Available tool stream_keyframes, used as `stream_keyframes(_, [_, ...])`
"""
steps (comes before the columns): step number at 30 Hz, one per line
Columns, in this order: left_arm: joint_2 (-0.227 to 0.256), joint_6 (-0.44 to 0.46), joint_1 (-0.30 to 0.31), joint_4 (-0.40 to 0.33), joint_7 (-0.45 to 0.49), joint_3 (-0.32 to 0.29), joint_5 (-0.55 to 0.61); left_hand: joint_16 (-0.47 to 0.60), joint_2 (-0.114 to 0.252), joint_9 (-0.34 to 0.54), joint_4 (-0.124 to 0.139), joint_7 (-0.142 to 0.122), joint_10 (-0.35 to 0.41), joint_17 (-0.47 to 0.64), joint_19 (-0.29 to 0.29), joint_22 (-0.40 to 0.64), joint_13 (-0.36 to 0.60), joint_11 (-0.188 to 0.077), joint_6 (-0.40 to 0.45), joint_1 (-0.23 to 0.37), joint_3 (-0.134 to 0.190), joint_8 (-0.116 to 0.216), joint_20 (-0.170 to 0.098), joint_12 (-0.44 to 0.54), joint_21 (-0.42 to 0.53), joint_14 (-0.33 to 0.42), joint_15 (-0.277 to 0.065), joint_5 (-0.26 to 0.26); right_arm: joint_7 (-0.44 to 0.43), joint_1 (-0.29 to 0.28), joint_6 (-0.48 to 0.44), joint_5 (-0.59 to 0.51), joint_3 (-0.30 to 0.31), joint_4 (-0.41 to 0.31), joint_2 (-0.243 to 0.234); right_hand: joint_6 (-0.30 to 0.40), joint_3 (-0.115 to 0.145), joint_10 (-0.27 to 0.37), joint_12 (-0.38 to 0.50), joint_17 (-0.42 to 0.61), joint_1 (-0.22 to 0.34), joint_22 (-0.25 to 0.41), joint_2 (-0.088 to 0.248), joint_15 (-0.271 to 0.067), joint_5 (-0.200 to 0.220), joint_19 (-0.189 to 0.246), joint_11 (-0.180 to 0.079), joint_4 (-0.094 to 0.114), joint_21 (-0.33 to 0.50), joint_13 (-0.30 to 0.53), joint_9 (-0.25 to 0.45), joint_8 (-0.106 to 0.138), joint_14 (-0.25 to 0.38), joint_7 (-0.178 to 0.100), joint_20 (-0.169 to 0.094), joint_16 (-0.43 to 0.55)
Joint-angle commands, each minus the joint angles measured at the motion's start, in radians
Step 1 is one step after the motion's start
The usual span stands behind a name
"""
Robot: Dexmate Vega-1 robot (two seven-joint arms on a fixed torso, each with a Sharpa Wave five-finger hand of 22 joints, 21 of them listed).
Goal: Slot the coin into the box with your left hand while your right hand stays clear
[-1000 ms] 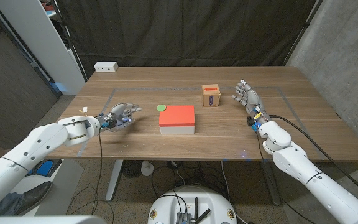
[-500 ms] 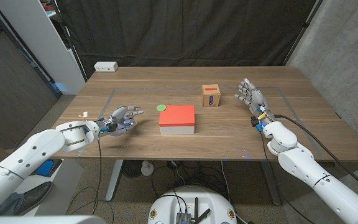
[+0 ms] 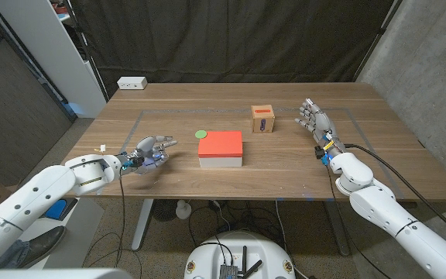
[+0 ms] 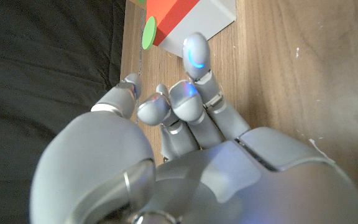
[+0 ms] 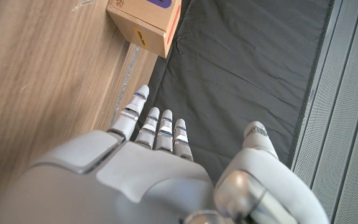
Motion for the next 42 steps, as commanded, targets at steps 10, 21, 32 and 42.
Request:
stream_keyframes(10, [0.022,0.079,-0.066,0.06,0.05,0.035,-0.133,-0.024,0.04,0.027,-0.004,0.043,0.003,-0.011,-0.001,-0.057,0.025,0.002,0.011,-0.002,-0.008,0.029,0.001,0.01,0.003,0.001,0.005,0.004,-0.04,-0.035,-0.058,-0.001,0.001,-0.055,-0.014,0.009,0.006,0.007,0.007,0.002,0.008,0.005,0.0,-0.002,0.005,0.008,0.001,-0.001,0.004,0.005,0.002,0.004,0.008,0.0,0.0,0.004])
stream_keyframes(21, [0.037,0.109,-0.131,0.087,0.064,0.076,-0.171,-0.047,0.042,0.045,-0.008,0.034,-0.004,-0.036,-0.002,-0.093,0.034,0.003,-0.014,0.0,-0.014,0.036,0.002,0.006,0.009,0.001,0.003,0.002,-0.024,-0.029,-0.067,0.002,-0.004,-0.055,-0.022,0.009,0.006,0.007,0.007,0.002,0.008,0.005,0.0,-0.002,0.005,0.008,0.001,-0.001,0.004,0.005,0.002,0.004,0.008,0.0,0.0,0.004])
stream_keyframes(32, [0.064,0.17,-0.219,0.11,0.097,0.136,-0.234,-0.051,0.041,0.05,-0.005,0.039,-0.001,-0.045,-0.004,-0.123,0.032,0.002,-0.039,-0.007,-0.023,0.033,0.002,-0.001,0.014,0.013,0.003,0.0,-0.015,-0.017,-0.074,0.005,-0.01,-0.05,-0.023,0.009,0.006,0.007,0.007,0.002,0.008,0.005,0.0,-0.002,0.005,0.008,0.001,-0.001,0.004,0.005,0.002,0.004,0.008,0.0,0.0,0.004])
stream_keyframes(42, [0.1,0.238,-0.323,0.138,0.129,0.206,-0.273,-0.05,0.053,0.066,-0.001,0.039,-0.003,-0.042,-0.003,-0.139,0.03,0.003,-0.038,-0.015,-0.021,0.046,0.002,-0.011,0.025,0.006,0.003,0.0,-0.013,-0.022,-0.083,0.01,-0.011,-0.053,-0.029,0.009,0.006,0.007,0.007,0.002,0.008,0.005,0.0,-0.002,0.005,0.008,0.001,-0.001,0.004,0.005,0.002,0.004,0.008,0.0,0.0,0.004])
